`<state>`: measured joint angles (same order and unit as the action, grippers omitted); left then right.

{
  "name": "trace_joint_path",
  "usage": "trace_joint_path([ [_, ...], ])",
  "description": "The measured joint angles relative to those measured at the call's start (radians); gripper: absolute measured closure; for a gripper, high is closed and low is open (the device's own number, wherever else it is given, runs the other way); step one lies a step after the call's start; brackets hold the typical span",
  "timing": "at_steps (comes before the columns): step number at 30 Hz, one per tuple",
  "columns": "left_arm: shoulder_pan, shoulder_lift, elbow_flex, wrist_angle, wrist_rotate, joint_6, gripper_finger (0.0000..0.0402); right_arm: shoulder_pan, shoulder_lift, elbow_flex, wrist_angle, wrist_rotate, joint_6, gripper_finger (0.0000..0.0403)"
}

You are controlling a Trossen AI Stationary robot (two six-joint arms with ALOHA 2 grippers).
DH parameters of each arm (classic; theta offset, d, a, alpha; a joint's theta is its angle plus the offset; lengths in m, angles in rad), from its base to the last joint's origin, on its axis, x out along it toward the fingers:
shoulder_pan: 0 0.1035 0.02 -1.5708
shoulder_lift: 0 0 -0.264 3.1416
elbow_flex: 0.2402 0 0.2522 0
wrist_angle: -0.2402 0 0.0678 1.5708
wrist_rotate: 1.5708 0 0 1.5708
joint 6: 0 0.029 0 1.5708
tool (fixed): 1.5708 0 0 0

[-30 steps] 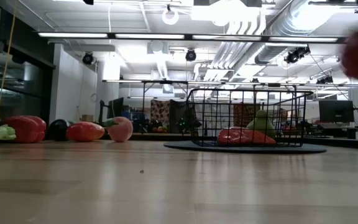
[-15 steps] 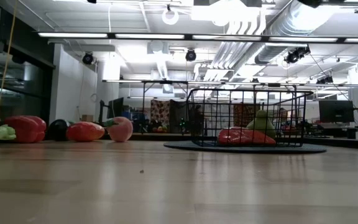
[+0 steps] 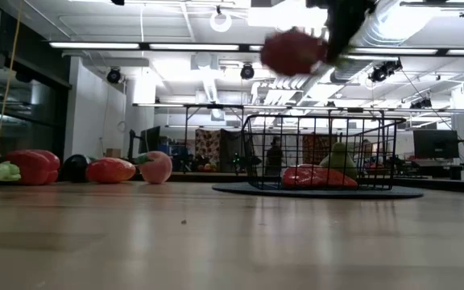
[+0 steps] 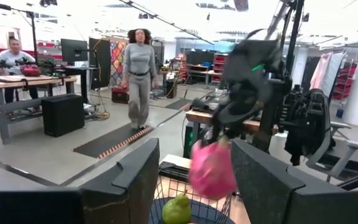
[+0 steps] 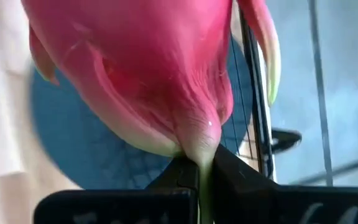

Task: Build produce basket
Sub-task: Put the dragon fruit into the black wire basket

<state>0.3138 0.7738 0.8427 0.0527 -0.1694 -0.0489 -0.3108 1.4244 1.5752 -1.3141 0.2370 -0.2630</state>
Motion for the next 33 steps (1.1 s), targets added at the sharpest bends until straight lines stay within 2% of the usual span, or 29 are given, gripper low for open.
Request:
trace_joint_path([
  [5,0.000,0.000,0.000,0.002,-0.002,-0.001,0.0215,-0.118,0.081,-0.129,0.100,0.007,-0.100,0.0403],
  [10,0.000,0.000,0.000,0.002,-0.017,-0.001,0.0215,-0.157,0.158,-0.211,0.227,0.054,-0.157,0.0403],
  [16,0.000,0.000,0.000,0.006,-0.053,-0.001,0.0215,-0.170,0.271,-0.219,0.314,0.093,-0.163,0.0403],
  [23,0.000,0.000,0.000,0.006,-0.055,-0.001,0.0215,-0.170,0.359,-0.219,0.320,0.094,-0.164,0.0400],
  [29,0.000,0.000,0.000,0.006,-0.055,-0.001,0.0215,-0.169,0.360,-0.219,0.334,0.093,-0.146,0.0366],
  [33,0.000,0.000,0.000,0.005,-0.055,-0.001,0.0215,-0.169,0.355,-0.206,0.305,0.094,-0.127,0.0312],
])
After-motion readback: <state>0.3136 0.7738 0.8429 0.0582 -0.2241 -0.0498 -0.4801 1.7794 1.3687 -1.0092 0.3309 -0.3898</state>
